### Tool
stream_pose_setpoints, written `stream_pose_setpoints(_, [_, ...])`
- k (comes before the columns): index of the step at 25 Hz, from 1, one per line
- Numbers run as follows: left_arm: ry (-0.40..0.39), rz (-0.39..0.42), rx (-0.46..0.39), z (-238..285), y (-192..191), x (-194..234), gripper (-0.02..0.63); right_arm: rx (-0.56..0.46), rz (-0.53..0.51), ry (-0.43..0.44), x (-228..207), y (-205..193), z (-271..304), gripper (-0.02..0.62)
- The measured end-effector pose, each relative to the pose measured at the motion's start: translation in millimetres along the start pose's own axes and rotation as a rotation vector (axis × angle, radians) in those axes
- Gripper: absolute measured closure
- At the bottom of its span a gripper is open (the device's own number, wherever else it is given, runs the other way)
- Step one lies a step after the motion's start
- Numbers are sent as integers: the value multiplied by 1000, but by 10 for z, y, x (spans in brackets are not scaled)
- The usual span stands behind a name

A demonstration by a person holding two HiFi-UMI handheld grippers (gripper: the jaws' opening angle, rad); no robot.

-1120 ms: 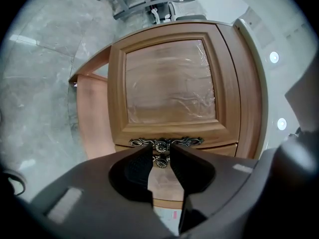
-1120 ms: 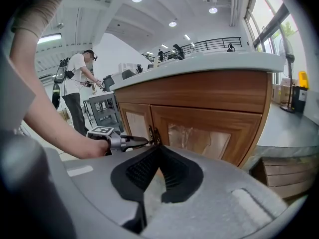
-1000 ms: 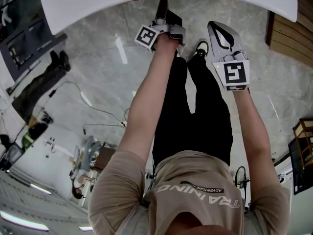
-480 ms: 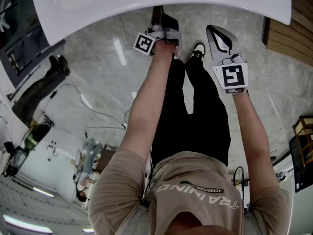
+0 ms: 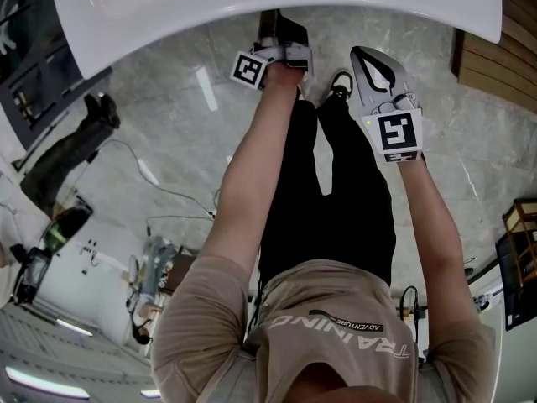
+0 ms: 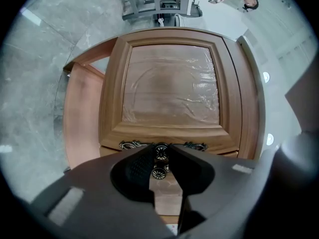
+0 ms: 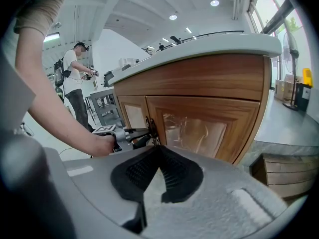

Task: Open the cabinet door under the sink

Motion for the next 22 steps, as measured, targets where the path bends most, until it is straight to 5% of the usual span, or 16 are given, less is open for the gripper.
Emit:
stream_pose_setpoints(9, [-18,-64,-17,-11,-2,19,512,4,-5,5,1,-35,-30,592])
stream_pose_setpoints(22, [-19,9,2,10,2,8,506,18,1,12,4,-212,-127,592])
Point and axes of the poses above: the fingertips, and each gripper's own axes: z forward along the fingers, x to its left, y out of its top, the point moved 1 cm from there along -z, backward along the fingers, and after that the axes turned 4 degrees about y, right-handed, at the moved point
